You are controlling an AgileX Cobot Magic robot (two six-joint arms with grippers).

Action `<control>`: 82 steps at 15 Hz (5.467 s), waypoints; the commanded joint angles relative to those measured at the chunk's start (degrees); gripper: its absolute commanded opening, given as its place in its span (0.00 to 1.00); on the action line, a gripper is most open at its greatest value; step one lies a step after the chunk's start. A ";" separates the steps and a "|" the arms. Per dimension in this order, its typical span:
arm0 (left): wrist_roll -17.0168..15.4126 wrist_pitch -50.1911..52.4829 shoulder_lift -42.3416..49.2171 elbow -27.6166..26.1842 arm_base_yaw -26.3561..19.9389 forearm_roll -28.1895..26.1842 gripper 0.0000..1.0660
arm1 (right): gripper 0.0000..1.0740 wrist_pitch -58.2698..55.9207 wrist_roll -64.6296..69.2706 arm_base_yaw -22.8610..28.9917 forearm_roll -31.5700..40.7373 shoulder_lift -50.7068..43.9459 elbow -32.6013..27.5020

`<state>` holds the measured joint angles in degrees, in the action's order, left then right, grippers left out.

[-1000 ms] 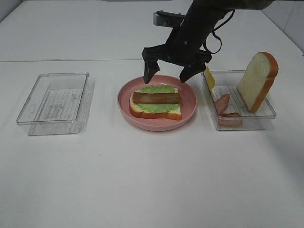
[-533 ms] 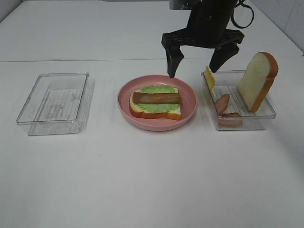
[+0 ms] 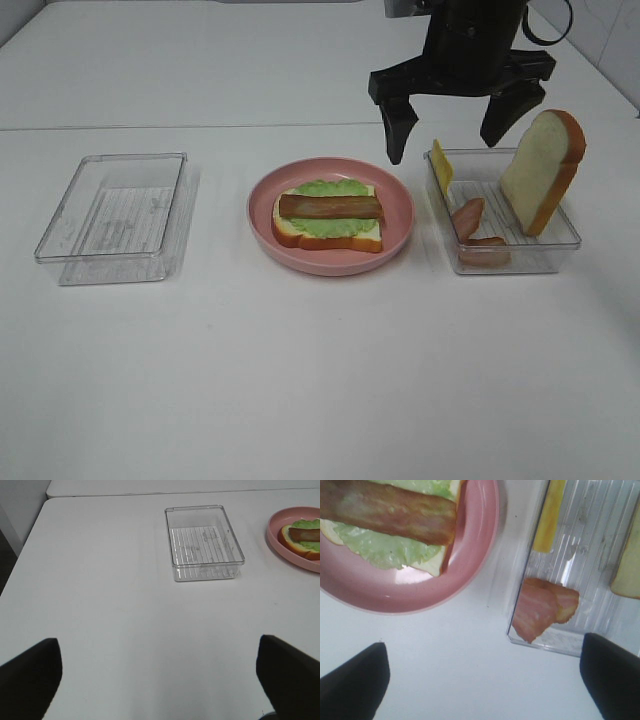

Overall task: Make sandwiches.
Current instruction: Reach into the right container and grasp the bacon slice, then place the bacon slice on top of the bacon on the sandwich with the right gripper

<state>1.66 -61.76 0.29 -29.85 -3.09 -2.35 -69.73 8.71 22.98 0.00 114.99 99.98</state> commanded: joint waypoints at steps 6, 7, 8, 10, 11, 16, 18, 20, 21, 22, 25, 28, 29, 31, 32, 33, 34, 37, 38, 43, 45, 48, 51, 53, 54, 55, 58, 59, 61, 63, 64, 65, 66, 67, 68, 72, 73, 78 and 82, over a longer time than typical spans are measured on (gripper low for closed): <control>-0.34 0.23 1.43 0.11 0.29 0.00 0.92 | 0.92 3.72 -0.69 -9.17 7.62 -0.46 -7.85; -0.34 0.23 1.43 0.11 0.29 0.00 0.92 | 0.92 4.53 -1.09 -9.34 8.59 0.29 -7.85; -0.34 0.23 1.43 0.11 0.29 0.00 0.92 | 0.92 5.33 -1.43 -9.34 8.31 2.01 -7.85; -0.34 0.23 1.43 0.11 0.29 0.00 0.92 | 0.92 6.36 -1.49 -9.34 8.31 3.90 -7.85; -0.34 0.23 1.43 0.11 0.29 0.00 0.92 | 0.92 7.28 -1.49 -9.34 8.31 5.50 -7.85; -0.34 0.23 1.32 0.11 0.29 0.00 0.92 | 0.92 9.11 -1.55 -9.34 8.42 8.54 -7.85; -0.34 0.23 1.32 0.11 0.29 0.00 0.92 | 0.92 9.00 -1.66 -9.34 8.54 9.11 -7.85; -0.34 0.23 1.32 0.11 0.29 0.00 0.92 | 0.89 9.11 -1.89 -9.34 8.59 9.11 -7.85; -0.34 0.23 1.32 0.11 0.29 0.00 0.92 | 0.84 9.11 -2.29 -9.34 8.59 9.11 -7.85; -0.34 0.23 1.32 0.11 0.29 0.00 0.92 | 0.79 9.11 -2.29 -9.34 8.59 9.11 -7.85; -0.34 0.23 1.32 0.11 0.29 0.00 0.92 | 0.49 9.00 -1.72 -9.34 8.59 9.11 -7.85; -0.34 0.23 1.32 0.11 0.29 0.00 0.92 | 0.49 8.88 -1.60 -9.34 8.59 9.11 -7.85; -0.34 0.23 1.32 0.11 0.29 0.00 0.92 | 0.49 8.59 -1.60 -9.34 8.59 9.11 -7.85; -0.34 0.23 1.32 0.11 0.29 0.00 0.92 | 0.49 8.02 -1.60 -9.34 8.59 9.11 -7.85; -0.34 0.23 1.32 0.11 0.29 0.00 0.92 | 0.49 8.02 -1.60 -9.34 8.59 9.11 -7.85; -0.34 0.23 1.32 0.11 0.29 0.00 0.92 | 0.41 8.08 -1.43 -9.34 8.59 9.11 -7.85; -0.34 0.23 1.32 0.11 0.29 0.00 0.92 | 0.37 8.08 -1.43 -9.34 8.59 9.11 -7.85; -0.34 0.23 1.32 0.11 0.29 0.00 0.92 | 0.14 8.14 -1.49 -9.34 8.31 9.11 -7.85; -0.34 0.23 1.32 0.11 0.29 0.00 0.92 | 0.11 8.14 -1.60 -9.34 8.31 9.11 -7.85; -0.34 0.23 1.32 0.11 0.29 0.00 0.92 | 0.00 8.02 -2.06 -9.34 8.31 9.11 -7.79; -0.34 0.23 1.32 0.11 0.29 0.00 0.92 | 0.00 8.02 -2.12 -9.34 8.31 8.88 -7.79; -0.34 0.23 1.32 0.11 0.29 0.00 0.92 | 0.00 7.45 -2.12 -9.34 7.68 6.47 -7.79; -0.34 0.23 1.32 0.11 0.29 0.00 0.92 | 0.00 4.01 -2.12 -9.34 7.68 1.38 -7.79; -0.34 0.23 1.32 0.11 0.29 0.00 0.92 | 0.00 3.15 -3.09 -9.22 7.96 -5.44 -7.79; -0.34 0.23 1.32 0.11 0.29 0.00 0.92 | 0.00 4.41 -3.09 -9.22 7.96 -8.37 -7.79; -0.34 0.23 1.32 0.11 0.29 0.00 0.92 | 0.00 5.33 -3.09 -9.22 7.96 -9.74 -7.79; -0.34 0.23 1.32 0.11 0.29 0.00 0.92 | 0.00 11.80 -3.44 -9.17 12.61 -14.38 -7.79; -0.34 0.23 1.32 0.11 0.29 0.00 0.92 | 0.00 13.41 -5.67 -9.11 16.67 -13.98 -7.79; -0.34 0.23 1.32 0.11 0.29 0.00 0.92 | 0.00 17.93 -11.97 -7.85 27.50 -12.09 -7.79; -0.34 0.23 1.32 0.11 0.29 0.00 0.92 | 0.00 19.88 -18.68 -6.19 38.96 -9.11 -7.79; -0.34 0.23 1.32 0.11 0.29 0.00 0.92 | 0.00 19.77 -20.40 -5.84 41.88 -8.14 -7.79; -0.34 0.23 1.32 0.11 0.29 0.00 0.92 | 0.00 19.42 -24.92 -4.64 49.62 -4.93 -7.79; -0.34 0.23 1.32 0.11 0.29 0.00 0.92 | 0.00 19.65 -27.22 -3.95 54.26 -3.04 -7.79; -0.34 0.23 1.32 0.11 0.29 0.00 0.92 | 0.00 19.94 -28.07 -3.27 55.75 -1.89 -7.79; -0.34 0.23 1.32 0.11 0.29 0.00 0.92 | 0.00 20.40 -30.19 -2.52 58.67 0.06 -7.79; -0.34 0.23 1.32 0.11 0.29 0.00 0.92 | 0.00 21.83 -33.00 -0.52 60.91 7.22 -6.13; -0.34 0.23 1.32 0.11 0.29 0.00 0.92 | 0.00 21.14 -33.00 -0.57 59.82 10.94 -2.35; -0.34 0.23 1.32 0.11 0.29 0.00 0.92 | 0.00 20.80 -26.01 -1.89 43.77 13.52 0.34; -0.34 0.23 1.32 0.11 0.29 0.06 0.92 | 0.00 21.20 -18.62 -3.44 31.00 13.35 0.34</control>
<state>1.66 -61.76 0.29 -29.85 -3.09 -2.29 -48.82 -11.17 19.65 33.40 128.29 99.81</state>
